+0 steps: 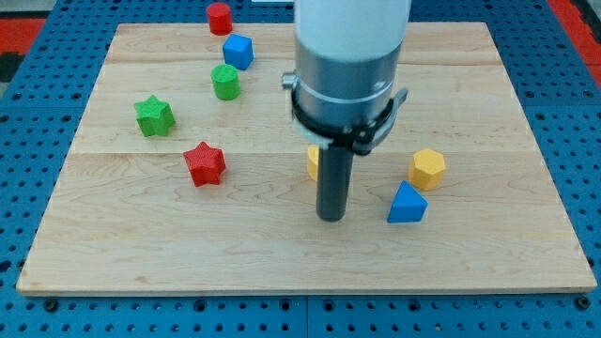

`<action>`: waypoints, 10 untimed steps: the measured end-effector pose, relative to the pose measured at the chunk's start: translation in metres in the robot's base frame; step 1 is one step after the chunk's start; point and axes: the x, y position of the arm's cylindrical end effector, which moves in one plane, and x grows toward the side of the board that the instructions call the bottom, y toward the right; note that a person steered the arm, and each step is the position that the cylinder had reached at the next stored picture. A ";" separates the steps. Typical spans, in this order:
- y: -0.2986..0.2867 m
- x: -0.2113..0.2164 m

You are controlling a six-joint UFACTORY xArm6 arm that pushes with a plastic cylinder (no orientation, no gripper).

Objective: Place the blue triangle at the top of the yellow hexagon

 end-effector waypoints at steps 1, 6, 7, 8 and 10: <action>0.078 0.017; 0.114 -0.003; 0.110 -0.022; 0.064 -0.023; 0.053 -0.025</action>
